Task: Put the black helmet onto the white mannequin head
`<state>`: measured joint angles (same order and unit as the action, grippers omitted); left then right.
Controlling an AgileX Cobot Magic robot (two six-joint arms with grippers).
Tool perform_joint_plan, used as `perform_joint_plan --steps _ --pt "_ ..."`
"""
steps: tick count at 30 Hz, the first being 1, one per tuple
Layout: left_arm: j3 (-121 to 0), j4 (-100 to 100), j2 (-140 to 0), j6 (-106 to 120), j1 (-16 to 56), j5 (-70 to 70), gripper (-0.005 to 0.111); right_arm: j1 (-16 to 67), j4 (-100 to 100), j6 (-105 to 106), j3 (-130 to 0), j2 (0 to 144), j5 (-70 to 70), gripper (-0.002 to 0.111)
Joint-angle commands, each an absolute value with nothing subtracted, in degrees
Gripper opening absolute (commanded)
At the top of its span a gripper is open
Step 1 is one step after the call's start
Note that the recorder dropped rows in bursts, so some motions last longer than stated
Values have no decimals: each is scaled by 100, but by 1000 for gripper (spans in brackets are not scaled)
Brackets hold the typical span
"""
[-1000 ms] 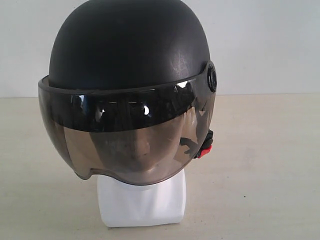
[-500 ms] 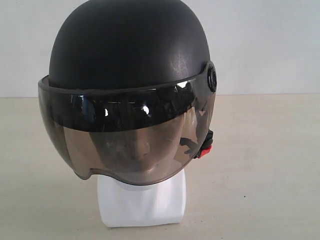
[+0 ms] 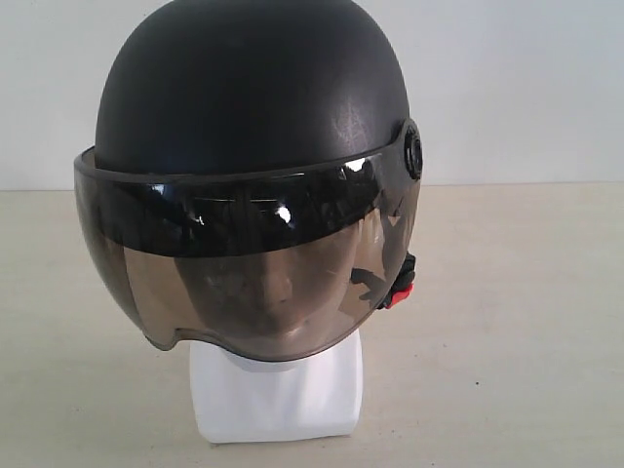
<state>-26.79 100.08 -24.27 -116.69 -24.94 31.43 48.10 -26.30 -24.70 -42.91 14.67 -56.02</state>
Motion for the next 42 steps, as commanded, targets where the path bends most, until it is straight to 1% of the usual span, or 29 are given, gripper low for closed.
perform_joint_plan --steps 1,18,25,28,31,32,33,34,36,38,42 --pt "-2396 9995 -2401 -11709 -2507 3016 4 4794 -2631 -2608 -4265 1418 -5483 0" --pt "-2369 9995 -2401 -11709 -2507 3016 4 4794 -2631 -2608 -4265 1414 -5471 0" --pt "-2369 9995 -2401 -11695 -2507 3016 4 4742 -2606 -2648 -4244 1303 -5219 0" --pt "-2369 9995 -2401 -11695 -2507 3016 4 4312 -2701 -2636 -3881 1029 -4491 0" --pt "-2369 9995 -2401 -11695 -2507 3016 4 3450 -2751 -2636 -3110 664 -3193 0" --pt "-2369 9995 -2401 -11695 -2507 3016 4 2808 -2751 -2650 -2529 510 -2298 0" --pt "-2369 9995 -2401 -11695 -2507 3016 4 2444 -2751 -2664 -2246 474 -1790 0" --pt "-2369 9995 -2401 -11695 -2507 3016 4 1756 -2751 -2664 -1772 474 -960 0" --pt "-2369 9995 -2401 -11695 -2507 3016 4 1010 -2751 -2651 -1115 474 0 0" --pt "-2369 9995 -2401 -11695 -2507 3016 4 721 -2751 -2651 -669 474 198 0" --pt "-2369 9995 -2401 -11695 -2507 3016 4 721 -2764 -2644 -390 474 163 0"
